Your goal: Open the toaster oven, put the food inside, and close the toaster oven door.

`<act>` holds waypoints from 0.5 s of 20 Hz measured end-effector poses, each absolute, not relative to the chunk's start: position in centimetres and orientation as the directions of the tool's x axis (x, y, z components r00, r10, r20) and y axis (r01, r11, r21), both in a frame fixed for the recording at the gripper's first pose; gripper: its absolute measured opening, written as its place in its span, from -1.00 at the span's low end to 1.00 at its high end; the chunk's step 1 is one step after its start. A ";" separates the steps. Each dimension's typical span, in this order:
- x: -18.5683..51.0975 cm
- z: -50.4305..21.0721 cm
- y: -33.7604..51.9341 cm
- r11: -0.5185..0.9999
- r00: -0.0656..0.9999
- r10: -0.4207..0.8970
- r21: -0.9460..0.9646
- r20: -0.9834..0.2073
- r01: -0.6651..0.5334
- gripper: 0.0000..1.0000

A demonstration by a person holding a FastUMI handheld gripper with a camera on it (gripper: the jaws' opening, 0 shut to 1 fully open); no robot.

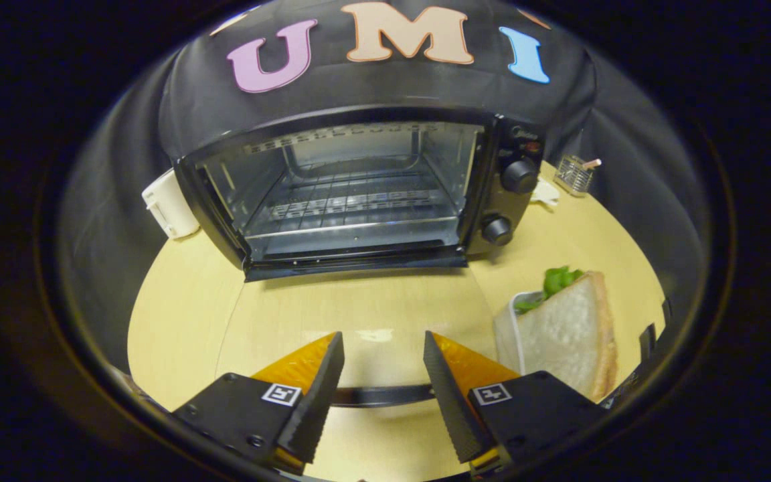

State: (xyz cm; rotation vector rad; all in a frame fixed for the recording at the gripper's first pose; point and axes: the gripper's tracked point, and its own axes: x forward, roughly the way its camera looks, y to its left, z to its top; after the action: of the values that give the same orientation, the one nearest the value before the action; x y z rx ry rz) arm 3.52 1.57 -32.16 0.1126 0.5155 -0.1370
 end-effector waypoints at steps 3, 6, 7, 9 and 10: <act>2.1 -30.1 -1.5 0.979 0.867 -0.160 0.039 -0.473 0.202 0.88; 0.7 -28.1 -4.5 0.967 0.858 -0.229 -0.004 -0.459 0.256 0.91; 0.4 -27.5 -5.3 0.964 0.856 -0.242 -0.016 -0.457 0.265 0.92; -0.2 -27.4 -6.6 0.960 0.845 -0.259 -0.032 -0.468 0.277 0.94; -0.5 -27.4 -7.2 0.959 0.840 -0.262 -0.035 -0.476 0.280 0.94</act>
State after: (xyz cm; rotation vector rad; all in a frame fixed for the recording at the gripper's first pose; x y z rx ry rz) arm -0.53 -7.18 -27.45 0.0367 0.4976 -0.2868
